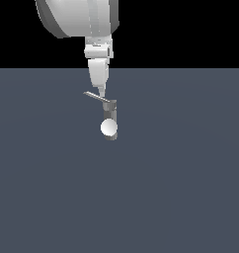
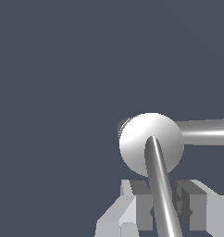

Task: Turn on the faucet by rotating a designated handle.

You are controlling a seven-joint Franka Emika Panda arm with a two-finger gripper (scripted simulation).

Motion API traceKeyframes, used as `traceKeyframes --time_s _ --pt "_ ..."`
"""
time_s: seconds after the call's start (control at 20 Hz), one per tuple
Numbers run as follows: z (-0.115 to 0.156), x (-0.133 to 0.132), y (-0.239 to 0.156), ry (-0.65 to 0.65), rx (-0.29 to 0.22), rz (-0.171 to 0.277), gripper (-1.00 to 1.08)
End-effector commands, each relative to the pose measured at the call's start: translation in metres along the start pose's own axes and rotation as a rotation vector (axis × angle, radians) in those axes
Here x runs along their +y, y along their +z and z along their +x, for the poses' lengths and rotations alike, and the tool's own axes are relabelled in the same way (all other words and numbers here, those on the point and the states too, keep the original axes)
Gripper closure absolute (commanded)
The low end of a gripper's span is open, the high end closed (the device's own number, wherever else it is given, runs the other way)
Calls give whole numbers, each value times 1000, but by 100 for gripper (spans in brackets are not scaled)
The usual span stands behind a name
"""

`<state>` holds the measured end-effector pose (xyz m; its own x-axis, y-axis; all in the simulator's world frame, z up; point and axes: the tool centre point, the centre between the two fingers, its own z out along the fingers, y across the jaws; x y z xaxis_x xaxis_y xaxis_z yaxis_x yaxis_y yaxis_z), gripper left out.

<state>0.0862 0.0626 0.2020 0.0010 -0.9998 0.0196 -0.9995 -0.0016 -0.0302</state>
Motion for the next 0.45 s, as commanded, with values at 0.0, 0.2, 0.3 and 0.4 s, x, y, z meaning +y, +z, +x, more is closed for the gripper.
traceKeyframes --time_s 0.0,0.2,0.3,0.4 --pt "-44 3 14 -59 -17 -23 108" --pt "-53 -5 17 -71 -19 -26 108" --pt "-58 -9 18 -76 -20 -28 108" --pt "-60 -11 18 -79 -20 -28 108"
